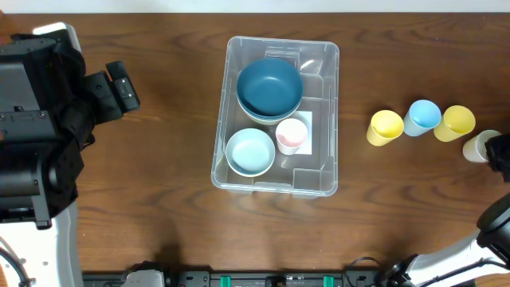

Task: Pack container
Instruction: 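Move the right gripper to the cream cup and grasp it, then drop the cream cup into the pink cup and withdraw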

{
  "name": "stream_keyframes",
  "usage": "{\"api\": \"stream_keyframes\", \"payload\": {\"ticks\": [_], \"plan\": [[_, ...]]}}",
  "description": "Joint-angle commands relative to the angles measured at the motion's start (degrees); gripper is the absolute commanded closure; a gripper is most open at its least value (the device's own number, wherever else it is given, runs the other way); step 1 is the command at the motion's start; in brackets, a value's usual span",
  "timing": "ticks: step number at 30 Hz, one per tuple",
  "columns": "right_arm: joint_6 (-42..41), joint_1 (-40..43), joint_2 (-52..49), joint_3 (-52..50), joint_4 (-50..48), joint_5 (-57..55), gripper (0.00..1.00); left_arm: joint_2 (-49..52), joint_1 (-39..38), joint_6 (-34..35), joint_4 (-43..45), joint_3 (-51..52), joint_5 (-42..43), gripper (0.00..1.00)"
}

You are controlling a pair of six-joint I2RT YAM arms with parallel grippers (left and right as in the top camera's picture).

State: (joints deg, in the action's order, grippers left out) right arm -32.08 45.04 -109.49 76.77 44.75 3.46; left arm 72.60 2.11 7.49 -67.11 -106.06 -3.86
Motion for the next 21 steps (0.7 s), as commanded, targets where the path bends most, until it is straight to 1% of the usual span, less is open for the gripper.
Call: {"api": "stream_keyframes", "payload": {"ticks": [1, 4, 7, 11, 13, 16, 18, 21], "plan": [[0.39, 1.40, 1.66, -0.15, 1.66, -0.66, 0.99, 0.00, 0.17, 0.11, -0.15, -0.09, -0.70, 0.02], [-0.70, 1.60, 6.03, -0.15, 3.34, -0.59, 0.99, 0.00, 0.17, 0.11, -0.15, -0.09, -0.70, 0.02], [-1.92, 0.42, 12.96, -0.15, 5.29, 0.26, 0.99, 0.00, 0.17, 0.11, -0.15, -0.09, -0.70, 0.02], [-2.16, -4.83, 24.22, -0.15, 5.27, 8.83, 0.99, 0.00, 0.17, 0.11, -0.15, -0.09, -0.70, 0.02], [-1.44, -10.58, 30.21, -0.15, 4.61, 12.74, 0.99, 0.00, 0.17, 0.11, -0.15, -0.09, -0.70, 0.02], [1.66, -21.90, 36.54, -0.15, 3.50, 13.40, 0.99, 0.00, 0.17, 0.11, -0.15, -0.09, -0.70, 0.02], [3.06, -30.91, 38.86, -0.15, 3.52, 11.98, 0.98, 0.00, 0.17, 0.11, -0.15, -0.09, -0.70, 0.02], [3.23, -46.14, 38.86, -0.17, 4.39, 6.03, 0.99, 0.00, 0.17, 0.11, -0.15, -0.09, -0.70, 0.02]]}}
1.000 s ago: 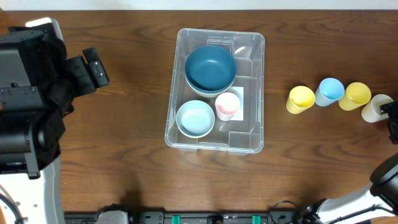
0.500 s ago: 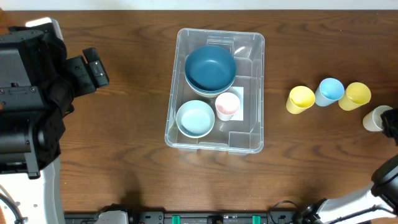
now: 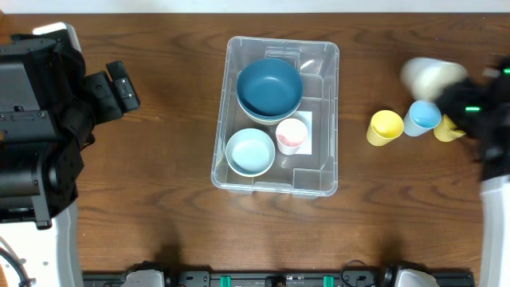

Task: Pack container
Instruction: 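Drop the cream cup into the pink cup and withdraw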

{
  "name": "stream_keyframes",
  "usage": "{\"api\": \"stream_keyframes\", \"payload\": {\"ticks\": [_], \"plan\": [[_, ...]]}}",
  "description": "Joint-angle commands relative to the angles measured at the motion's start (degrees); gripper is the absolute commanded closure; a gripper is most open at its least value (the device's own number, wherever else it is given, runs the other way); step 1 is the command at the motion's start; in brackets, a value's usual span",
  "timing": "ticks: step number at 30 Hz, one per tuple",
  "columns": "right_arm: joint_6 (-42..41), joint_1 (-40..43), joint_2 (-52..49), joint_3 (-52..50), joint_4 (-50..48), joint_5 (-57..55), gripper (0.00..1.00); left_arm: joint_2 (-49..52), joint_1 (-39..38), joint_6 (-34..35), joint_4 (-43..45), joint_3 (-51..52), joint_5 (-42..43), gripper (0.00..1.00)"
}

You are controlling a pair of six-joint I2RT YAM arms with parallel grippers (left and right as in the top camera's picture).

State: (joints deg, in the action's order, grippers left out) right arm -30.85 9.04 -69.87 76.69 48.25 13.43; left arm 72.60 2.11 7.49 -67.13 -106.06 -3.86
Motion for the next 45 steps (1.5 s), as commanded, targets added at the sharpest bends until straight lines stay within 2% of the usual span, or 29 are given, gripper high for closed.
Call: {"api": "stream_keyframes", "payload": {"ticks": [1, 3, 6, 9, 16, 26, 27, 29, 31, 38, 45], "plan": [[2.01, -14.27, -1.46, -0.11, 1.18, -5.90, 0.99, 0.00, 0.17, 0.11, -0.13, -0.09, -0.70, 0.02], [1.95, -23.08, -4.09, -0.11, 1.90, -10.32, 0.99, 0.00, 0.17, 0.11, -0.13, -0.09, -0.70, 0.02], [1.18, -32.11, -9.11, -0.09, 2.43, -17.05, 0.99, 0.00, 0.17, 0.11, -0.13, -0.09, -0.70, 0.02], [-1.03, -36.41, -14.14, -0.09, 2.29, -20.72, 0.99, 0.00, 0.17, 0.11, -0.13, -0.09, -0.70, 0.02], [-2.34, -38.84, -21.81, -0.09, 1.44, -20.09, 0.99, 0.00, 0.17, 0.11, -0.13, -0.09, -0.70, 0.02], [-2.36, -39.82, -25.75, -0.11, 1.44, -14.91, 0.97, 0.00, 0.17, 0.11, -0.13, -0.09, -0.70, 0.02], [-2.34, -40.00, -25.92, -0.09, 1.16, -14.95, 0.86, 0.00, 0.17, 0.11, -0.13, -0.09, -0.70, 0.02], [-2.34, -40.00, -25.81, -0.02, 0.39, -16.06, 0.53, 0.00, 0.17, 0.11, -0.13, -0.09, -0.70, 0.02], [-2.34, -39.21, -24.74, 0.83, 0.39, -17.11, 0.37, 0.00, 0.17, 0.11, -0.13, -0.09, -0.70, 0.02], [-2.32, -29.59, -16.02, 4.02, 0.66, -21.14, 0.17, 0.00, 0.17, 0.11, -0.13, -0.09, -0.70, 0.02], [-1.64, -6.80, -11.41, 4.00, 1.73, -21.18, 0.13, 0.00, 0.17, 0.11, -0.13, -0.09, -0.70, 0.02]]}}
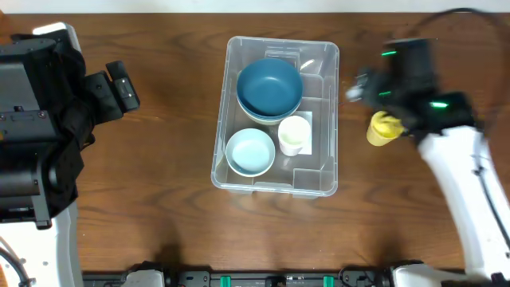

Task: Pack container
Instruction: 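Drop the cream cup into the pink cup and withdraw, then grasp the yellow cup at the right end with the right gripper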

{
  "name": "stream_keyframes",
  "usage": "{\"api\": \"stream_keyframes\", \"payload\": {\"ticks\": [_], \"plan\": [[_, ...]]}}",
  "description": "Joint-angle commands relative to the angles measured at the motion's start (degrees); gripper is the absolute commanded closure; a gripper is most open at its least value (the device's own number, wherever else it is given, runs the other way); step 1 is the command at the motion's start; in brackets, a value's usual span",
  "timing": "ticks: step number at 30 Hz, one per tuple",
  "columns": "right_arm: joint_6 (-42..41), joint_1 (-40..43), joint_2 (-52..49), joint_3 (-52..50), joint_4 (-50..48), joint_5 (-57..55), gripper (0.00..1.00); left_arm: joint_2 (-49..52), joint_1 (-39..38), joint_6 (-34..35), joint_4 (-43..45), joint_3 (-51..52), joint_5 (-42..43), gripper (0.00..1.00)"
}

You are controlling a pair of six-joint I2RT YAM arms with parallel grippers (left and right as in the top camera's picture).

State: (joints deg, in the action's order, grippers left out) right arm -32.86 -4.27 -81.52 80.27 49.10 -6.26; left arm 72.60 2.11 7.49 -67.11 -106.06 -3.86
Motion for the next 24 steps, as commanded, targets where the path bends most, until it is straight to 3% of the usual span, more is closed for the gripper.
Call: {"api": "stream_keyframes", "payload": {"ticks": [1, 9, 16, 18, 20, 24], "plan": [[0.63, 9.90, -0.15, 0.31, 1.07, -1.46, 0.13, 0.00, 0.17, 0.11, -0.15, -0.09, -0.70, 0.02], [0.39, 29.09, -8.92, 0.24, 0.68, -0.22, 0.14, 0.00, 0.17, 0.11, -0.15, -0.09, -0.70, 0.02], [0.35, 33.99, -20.85, 0.24, 0.07, 6.29, 0.16, 0.00, 0.17, 0.11, -0.15, -0.09, -0.70, 0.02], [0.33, 34.29, -24.26, 0.24, -0.31, 6.29, 0.23, 0.00, 0.17, 0.11, -0.15, -0.09, -0.72, 0.02], [0.33, 34.58, -27.17, 0.24, -0.22, 6.29, 0.39, 0.00, 0.17, 0.11, -0.15, -0.09, -0.70, 0.02], [0.31, 35.01, -29.11, 0.24, -0.02, 6.49, 0.53, 0.00, 0.17, 0.11, -0.15, -0.09, -0.70, 0.02]]}}
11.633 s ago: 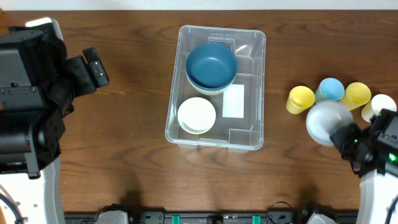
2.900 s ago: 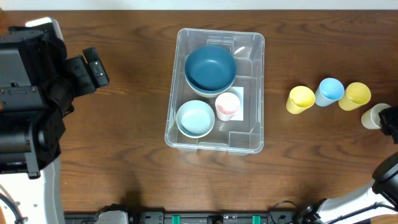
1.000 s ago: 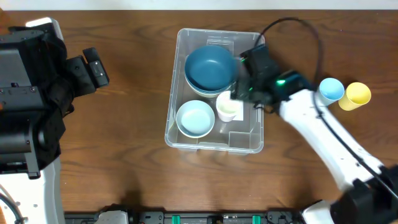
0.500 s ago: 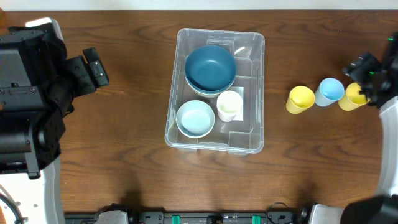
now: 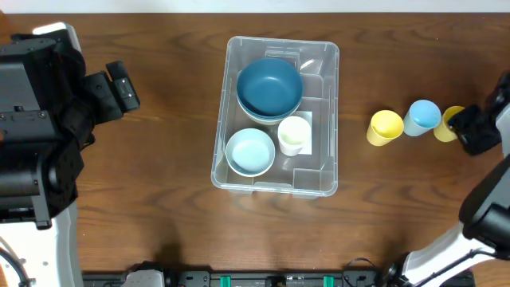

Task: Pack container
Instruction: 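Grasp the yellow cup at the right end with the right gripper, then insert the yellow cup into the stacked cups in the container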

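Note:
The clear plastic container (image 5: 328, 119) stands mid-table. Inside are stacked dark blue bowls (image 5: 269, 88), a light blue bowl (image 5: 250, 151) and a cream cup (image 5: 292, 135) beside it. To the right, on the table, stand a yellow cup (image 5: 386, 126), a light blue cup (image 5: 422, 116) and a second yellow cup (image 5: 446, 123). My right gripper (image 5: 468, 131) is at that second yellow cup's right side, partly covering it, and looks open. My left gripper (image 5: 123, 86) rests far left, shut on nothing.
The bulky left arm (image 5: 36, 119) fills the table's left edge. The right arm (image 5: 486, 207) comes in from the lower right corner. Dark wooden table (image 5: 159, 207) surrounds the container.
My right gripper was just right of the container, above the first yellow cup. It now sits at the far right beside the second yellow cup. The cream cup stays in the container.
The cream cup first stood at the far right end of the cup row, and a pink cup sat in the container. Then my right gripper held the cream cup above the row. Later the cream cup sat where the pink cup was, and the gripper has returned to the row.

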{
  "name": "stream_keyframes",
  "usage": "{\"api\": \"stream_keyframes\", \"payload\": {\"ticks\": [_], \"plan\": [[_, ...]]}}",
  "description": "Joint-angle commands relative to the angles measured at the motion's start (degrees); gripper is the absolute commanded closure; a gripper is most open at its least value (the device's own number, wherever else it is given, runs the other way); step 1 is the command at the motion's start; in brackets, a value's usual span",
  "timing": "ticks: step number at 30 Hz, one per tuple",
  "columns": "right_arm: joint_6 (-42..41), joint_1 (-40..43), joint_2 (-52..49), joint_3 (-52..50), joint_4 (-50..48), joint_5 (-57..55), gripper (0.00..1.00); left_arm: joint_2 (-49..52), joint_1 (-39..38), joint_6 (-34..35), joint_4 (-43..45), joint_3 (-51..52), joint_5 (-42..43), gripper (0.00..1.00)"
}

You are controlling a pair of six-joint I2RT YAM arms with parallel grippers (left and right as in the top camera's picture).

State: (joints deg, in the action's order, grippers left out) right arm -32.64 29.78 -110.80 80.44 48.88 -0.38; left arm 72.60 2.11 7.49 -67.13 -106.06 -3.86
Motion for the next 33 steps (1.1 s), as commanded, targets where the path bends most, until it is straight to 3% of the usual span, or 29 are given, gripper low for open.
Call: {"api": "stream_keyframes", "payload": {"ticks": [1, 3, 5, 6, 13, 18, 25, 33], "plan": [[0.09, 1.27, 0.44, 0.07, 0.22, 0.66, 0.53, 0.00, 0.17, 0.11, -0.13, -0.09, -0.70, 0.02], [0.09, 1.79, 1.07, 0.07, 0.68, 0.46, 0.57, 0.00, 0.17, 0.11, -0.13, -0.09, -0.70, 0.02], [0.09, 2.60, 2.14, 0.09, 1.57, -0.46, 0.92, 0.00, 0.17, 0.11, -0.13, -0.09, -0.70, 0.02], [0.04, 3.06, 2.89, 0.07, 2.14, -1.27, 0.99, 0.00, 0.17, 0.11, -0.13, -0.09, -0.70, 0.02], [-1.20, 3.82, 16.65, 0.09, 3.98, -2.43, 0.98, 0.00, 0.17, 0.11, -0.13, -0.09, -0.70, 0.02], [-0.13, -2.12, 31.91, 0.09, 2.43, 8.31, 0.99, 0.00, 0.17, 0.11, -0.13, -0.09, -0.70, 0.02], [2.12, -26.97, 43.43, 0.09, 3.74, 10.51, 0.98, 0.00, 0.17, 0.11, -0.13, -0.09, -0.70, 0.02], [1.81, -51.34, 35.87, 0.04, 8.46, 0.55, 0.99, 0.00, 0.17, 0.09, -0.13, -0.09, -0.70, 0.02]]}}
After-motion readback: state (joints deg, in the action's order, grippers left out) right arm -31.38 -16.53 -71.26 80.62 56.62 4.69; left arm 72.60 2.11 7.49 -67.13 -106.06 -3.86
